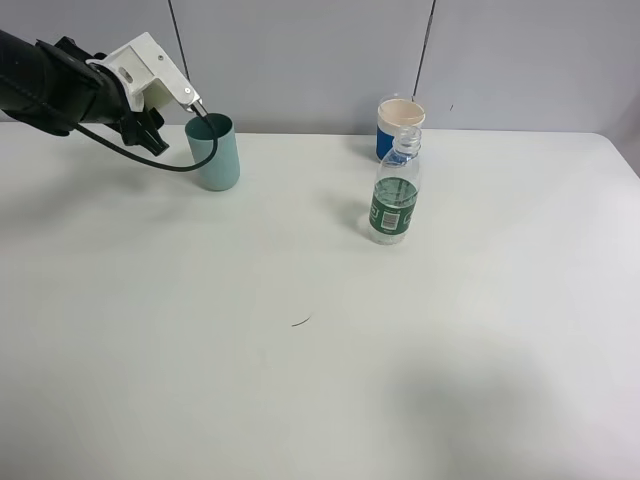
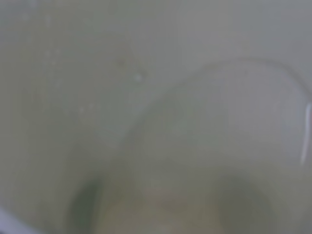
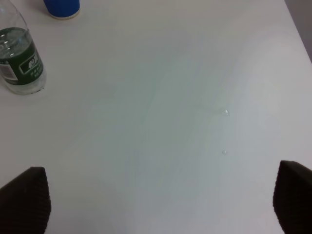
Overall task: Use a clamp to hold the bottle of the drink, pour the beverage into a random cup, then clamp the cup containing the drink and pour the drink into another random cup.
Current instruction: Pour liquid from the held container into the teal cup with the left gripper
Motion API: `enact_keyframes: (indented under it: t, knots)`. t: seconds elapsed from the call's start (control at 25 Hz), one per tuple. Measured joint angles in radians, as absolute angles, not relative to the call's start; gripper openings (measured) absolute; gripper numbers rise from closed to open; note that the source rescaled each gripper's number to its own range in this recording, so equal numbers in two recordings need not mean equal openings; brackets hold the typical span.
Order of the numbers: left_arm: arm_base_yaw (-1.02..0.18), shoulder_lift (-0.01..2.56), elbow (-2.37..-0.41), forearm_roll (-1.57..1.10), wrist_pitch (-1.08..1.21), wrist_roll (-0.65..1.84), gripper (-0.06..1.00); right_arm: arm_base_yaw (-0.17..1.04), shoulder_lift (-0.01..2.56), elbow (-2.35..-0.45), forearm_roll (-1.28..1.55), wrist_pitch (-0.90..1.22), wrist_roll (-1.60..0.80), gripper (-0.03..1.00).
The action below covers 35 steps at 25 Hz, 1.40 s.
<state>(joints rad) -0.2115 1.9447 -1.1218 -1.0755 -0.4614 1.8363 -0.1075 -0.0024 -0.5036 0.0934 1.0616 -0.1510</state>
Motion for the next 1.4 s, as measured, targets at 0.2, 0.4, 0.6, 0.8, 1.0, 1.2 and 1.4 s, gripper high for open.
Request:
enact_keyframes:
  t: [0.2,0.4,0.6,0.8,1.0,1.2,1.4]
  knots:
    - [-0.222,1.946,-1.130,-1.075,-0.480,1.882,0.04,-0.108,-0.002,-0.504,0.093,1.062,-0.151,0.82]
    - [-0.222,1.946,-1.130,-1.056,-0.491,1.903,0.04,-0.108,-0.002,-0.504,0.093,1.062,-0.151,0.82]
    - [-0.222,1.946,-1.130,-1.017,-0.498,1.903,0.04,-0.108,-0.002,-0.504,0.093,1.062,-0.151,0.82]
    - [-0.222,1.946,-1.130,-0.966,-0.506,1.903,0.04,-0.108,-0.002,-0.504,0.093,1.062,-0.151,0.82]
    - [-0.222,1.946,-1.130,-0.926,-0.518,1.907,0.04,-0.108,-0.002,-0.504,0.093,1.062,-0.151,0.82]
    - [-0.222,1.946,-1.130,-0.915,-0.524,1.918,0.04,-0.108,-0.002,-0.504,0.093,1.062,-0.151,0.82]
    - [-0.222,1.946,-1.130,-0.889,-0.524,1.968,0.04,-0.108,-0.002,-0.504,0.093,1.062,-0.151,0.82]
